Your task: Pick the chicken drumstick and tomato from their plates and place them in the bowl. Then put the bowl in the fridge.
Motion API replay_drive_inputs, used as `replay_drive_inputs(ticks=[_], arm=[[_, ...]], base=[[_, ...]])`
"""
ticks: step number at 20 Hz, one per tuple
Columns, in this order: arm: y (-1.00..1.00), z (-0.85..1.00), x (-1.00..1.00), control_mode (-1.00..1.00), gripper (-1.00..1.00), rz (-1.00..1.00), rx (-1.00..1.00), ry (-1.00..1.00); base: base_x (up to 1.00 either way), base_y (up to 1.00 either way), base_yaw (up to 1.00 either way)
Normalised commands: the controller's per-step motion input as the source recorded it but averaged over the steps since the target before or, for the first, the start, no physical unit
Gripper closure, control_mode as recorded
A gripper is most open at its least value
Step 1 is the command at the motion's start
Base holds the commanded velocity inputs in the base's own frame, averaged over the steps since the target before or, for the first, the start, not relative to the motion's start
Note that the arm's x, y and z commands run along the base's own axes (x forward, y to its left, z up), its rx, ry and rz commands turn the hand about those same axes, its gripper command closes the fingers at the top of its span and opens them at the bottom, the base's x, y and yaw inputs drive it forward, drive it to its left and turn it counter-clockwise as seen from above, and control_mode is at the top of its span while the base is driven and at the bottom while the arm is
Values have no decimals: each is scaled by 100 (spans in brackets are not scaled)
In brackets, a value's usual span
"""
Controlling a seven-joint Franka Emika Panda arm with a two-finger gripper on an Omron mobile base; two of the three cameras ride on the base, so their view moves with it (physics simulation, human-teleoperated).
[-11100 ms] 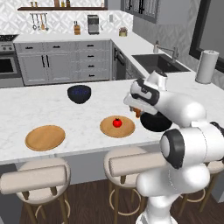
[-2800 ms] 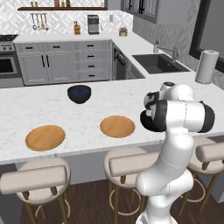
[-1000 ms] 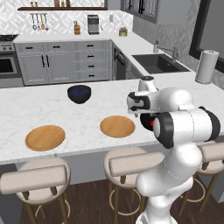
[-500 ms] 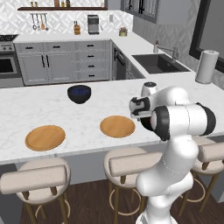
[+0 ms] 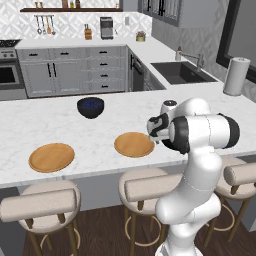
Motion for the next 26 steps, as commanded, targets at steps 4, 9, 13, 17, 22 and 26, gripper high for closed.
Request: replay_drive_inputs(ticks=[4, 9, 13, 17, 22, 26], arm=[[-4, 0, 18, -100, -100, 5, 0, 3], [-12, -2, 19, -100, -100, 5, 0, 0], [-9, -12, 13, -100, -100, 6, 0, 0], [0, -27, 6, -100, -100, 3, 0, 0], [0, -30, 0, -100, 100, 1, 0, 0], [0, 0, 0, -100, 100, 0, 0, 0]], base=[[0, 0, 0], [0, 0, 0], [0, 0, 0], [0, 0, 0], [0, 0, 0], [0, 0, 0]])
